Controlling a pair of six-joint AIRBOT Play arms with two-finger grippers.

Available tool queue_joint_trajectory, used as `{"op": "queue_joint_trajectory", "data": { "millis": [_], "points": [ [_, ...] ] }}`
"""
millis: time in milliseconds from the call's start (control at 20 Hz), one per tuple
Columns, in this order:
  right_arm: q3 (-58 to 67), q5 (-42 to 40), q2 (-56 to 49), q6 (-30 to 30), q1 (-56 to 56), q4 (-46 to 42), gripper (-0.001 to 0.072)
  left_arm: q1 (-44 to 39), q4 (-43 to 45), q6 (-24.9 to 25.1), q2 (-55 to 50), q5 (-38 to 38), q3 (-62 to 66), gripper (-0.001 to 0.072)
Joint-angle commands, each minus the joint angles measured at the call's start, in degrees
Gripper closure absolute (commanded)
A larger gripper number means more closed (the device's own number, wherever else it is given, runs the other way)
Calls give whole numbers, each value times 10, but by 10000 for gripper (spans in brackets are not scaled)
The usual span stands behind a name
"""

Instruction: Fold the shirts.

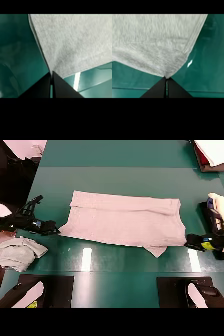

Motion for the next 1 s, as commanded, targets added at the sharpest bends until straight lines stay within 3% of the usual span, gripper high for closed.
{"op": "queue_joint_trajectory", "data": {
  "millis": [0,350,950],
  "points": [
    [47,49,24,-2,0,-37,699,0,-10,-28,65,-43,-8,688],
    [175,-14,-142,-2,34,-37,699,0,-40,-28,52,106,59,689],
    [366,-37,-405,-8,47,-36,699,-17,-59,-23,-255,119,249,688]
  ]
}}
